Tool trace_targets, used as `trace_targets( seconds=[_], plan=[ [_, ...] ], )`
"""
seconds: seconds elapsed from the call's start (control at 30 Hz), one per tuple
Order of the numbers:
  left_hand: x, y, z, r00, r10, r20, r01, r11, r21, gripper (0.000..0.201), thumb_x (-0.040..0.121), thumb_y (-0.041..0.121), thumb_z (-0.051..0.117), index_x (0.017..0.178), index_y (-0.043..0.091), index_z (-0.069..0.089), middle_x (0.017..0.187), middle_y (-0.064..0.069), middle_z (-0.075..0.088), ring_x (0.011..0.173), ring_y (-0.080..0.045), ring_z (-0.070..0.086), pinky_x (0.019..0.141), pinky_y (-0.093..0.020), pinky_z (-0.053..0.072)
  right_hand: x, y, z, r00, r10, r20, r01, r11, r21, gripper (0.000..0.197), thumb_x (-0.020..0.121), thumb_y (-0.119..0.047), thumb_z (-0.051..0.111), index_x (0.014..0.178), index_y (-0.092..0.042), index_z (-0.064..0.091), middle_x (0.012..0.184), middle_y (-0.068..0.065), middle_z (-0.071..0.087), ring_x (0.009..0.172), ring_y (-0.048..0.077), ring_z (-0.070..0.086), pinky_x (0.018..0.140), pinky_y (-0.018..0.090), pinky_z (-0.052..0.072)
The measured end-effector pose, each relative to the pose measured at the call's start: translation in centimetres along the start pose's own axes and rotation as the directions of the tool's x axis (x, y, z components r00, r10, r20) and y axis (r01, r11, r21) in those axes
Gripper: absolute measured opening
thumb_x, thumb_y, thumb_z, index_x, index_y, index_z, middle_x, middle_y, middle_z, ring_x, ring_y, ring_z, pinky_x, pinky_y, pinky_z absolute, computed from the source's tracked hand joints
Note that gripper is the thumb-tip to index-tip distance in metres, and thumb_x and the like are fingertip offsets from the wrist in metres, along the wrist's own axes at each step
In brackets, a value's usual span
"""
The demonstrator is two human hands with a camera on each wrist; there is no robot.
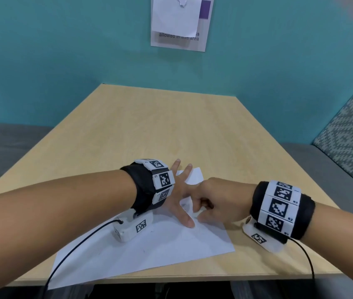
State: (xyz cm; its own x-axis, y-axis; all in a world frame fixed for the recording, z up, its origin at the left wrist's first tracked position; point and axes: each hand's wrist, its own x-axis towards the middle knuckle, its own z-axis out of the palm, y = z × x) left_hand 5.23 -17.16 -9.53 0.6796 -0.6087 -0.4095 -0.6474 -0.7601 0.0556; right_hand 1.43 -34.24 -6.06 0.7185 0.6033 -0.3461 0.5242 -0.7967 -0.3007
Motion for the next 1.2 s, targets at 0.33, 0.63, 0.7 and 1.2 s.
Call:
trace_targets(
  seconds=[0.33, 0.63, 0.7, 1.2],
  plan=[
    [0.3, -0.2, 0.2, 1.0, -0.017, -0.011, 0.017, 1.0, 0.019, 0.091, 0.069, 0.08, 0.064, 0.146, 0.062, 0.017, 0.16, -0.009, -0.032, 0.139, -0.045, -0.037, 0.108, -0.072, -0.01, 0.7, 0.1, -0.7, 0.998, 0.043, 0.041, -0.042, 0.999, -0.025, 0.008, 0.084, -0.027, 0.066, 0.089, -0.024, 0.059, 0.072, -0.013, 0.052, 0.063, 0.004, 0.048, 0.061, 0.019, 0.038],
    [0.0, -0.1, -0.1, 1.0, -0.019, 0.015, 0.019, 1.0, 0.023, 0.099, 0.07, 0.08, 0.063, 0.145, 0.065, 0.002, 0.16, -0.008, -0.031, 0.14, -0.045, -0.035, 0.109, -0.073, -0.01, 0.4, 0.6, -0.8, 0.999, 0.047, 0.015, -0.047, 0.998, -0.031, 0.009, 0.085, -0.027, 0.066, 0.091, -0.023, 0.062, 0.071, -0.014, 0.052, 0.062, 0.003, 0.048, 0.06, 0.016, 0.037],
    [0.1, -0.1, 0.0, 0.999, -0.028, 0.019, 0.027, 0.999, 0.038, 0.104, 0.069, 0.082, 0.062, 0.145, 0.065, -0.006, 0.16, -0.007, -0.031, 0.14, -0.045, -0.035, 0.109, -0.074, -0.01, 0.6, 1.4, -1.5, 0.995, 0.09, -0.041, -0.091, 0.995, -0.039, 0.012, 0.084, -0.027, 0.068, 0.093, -0.02, 0.065, 0.07, -0.013, 0.051, 0.061, 0.004, 0.047, 0.058, 0.016, 0.036],
    [0.2, -0.2, 0.0, 1.0, -0.022, 0.008, 0.022, 1.0, 0.008, 0.106, 0.068, 0.081, 0.064, 0.141, 0.069, -0.012, 0.16, -0.007, -0.032, 0.14, -0.045, -0.036, 0.108, -0.074, -0.011, 0.3, 1.3, -1.2, 0.998, 0.061, 0.006, -0.061, 0.998, -0.013, 0.009, 0.083, -0.028, 0.068, 0.087, -0.021, 0.063, 0.067, -0.011, 0.051, 0.059, 0.005, 0.046, 0.058, 0.016, 0.037]
  ],
)
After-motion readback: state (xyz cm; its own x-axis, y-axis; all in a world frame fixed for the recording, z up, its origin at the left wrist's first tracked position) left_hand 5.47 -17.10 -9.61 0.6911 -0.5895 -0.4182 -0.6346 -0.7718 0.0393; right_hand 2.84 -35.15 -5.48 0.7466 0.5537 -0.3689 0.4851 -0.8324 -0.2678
